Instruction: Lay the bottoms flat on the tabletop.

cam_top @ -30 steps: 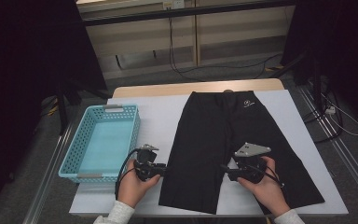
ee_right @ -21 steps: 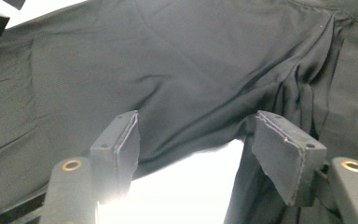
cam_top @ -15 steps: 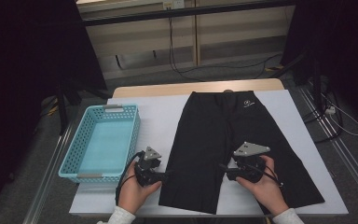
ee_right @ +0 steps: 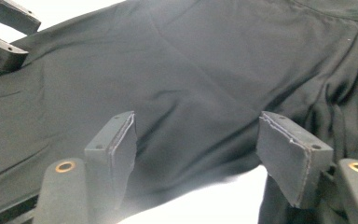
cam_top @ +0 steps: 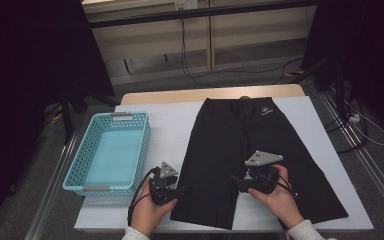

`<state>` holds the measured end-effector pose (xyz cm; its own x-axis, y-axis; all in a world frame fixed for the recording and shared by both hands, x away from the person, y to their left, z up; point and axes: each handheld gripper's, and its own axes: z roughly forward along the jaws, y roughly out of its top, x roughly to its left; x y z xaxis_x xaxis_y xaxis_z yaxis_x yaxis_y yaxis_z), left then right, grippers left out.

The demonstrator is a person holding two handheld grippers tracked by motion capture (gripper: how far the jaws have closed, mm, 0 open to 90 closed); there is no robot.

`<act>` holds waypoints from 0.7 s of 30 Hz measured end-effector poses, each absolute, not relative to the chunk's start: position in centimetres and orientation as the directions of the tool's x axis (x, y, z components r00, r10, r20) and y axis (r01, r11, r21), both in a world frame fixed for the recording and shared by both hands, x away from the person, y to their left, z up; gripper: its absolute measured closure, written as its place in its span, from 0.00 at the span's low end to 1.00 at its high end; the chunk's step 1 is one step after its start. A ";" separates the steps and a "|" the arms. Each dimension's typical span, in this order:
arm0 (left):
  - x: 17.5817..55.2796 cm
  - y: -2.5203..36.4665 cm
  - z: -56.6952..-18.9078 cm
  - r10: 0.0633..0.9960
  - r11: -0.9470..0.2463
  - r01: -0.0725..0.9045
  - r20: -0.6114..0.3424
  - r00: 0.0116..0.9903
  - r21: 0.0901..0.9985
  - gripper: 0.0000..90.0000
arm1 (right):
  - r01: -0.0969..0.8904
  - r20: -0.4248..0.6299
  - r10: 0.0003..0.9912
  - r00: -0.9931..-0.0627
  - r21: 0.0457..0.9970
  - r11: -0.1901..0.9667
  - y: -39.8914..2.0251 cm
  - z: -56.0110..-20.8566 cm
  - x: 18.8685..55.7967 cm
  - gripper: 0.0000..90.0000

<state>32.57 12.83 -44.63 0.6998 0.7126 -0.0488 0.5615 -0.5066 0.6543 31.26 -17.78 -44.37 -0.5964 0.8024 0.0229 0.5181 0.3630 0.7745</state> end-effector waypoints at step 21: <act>32.2 12.6 -44.2 0.730 -0.436 0.655 -0.183 0.659 0.617 0.96 | 0.517 0.041 0.795 -0.605 0.780 0.353 -16.6 -44.2 32.1 0.29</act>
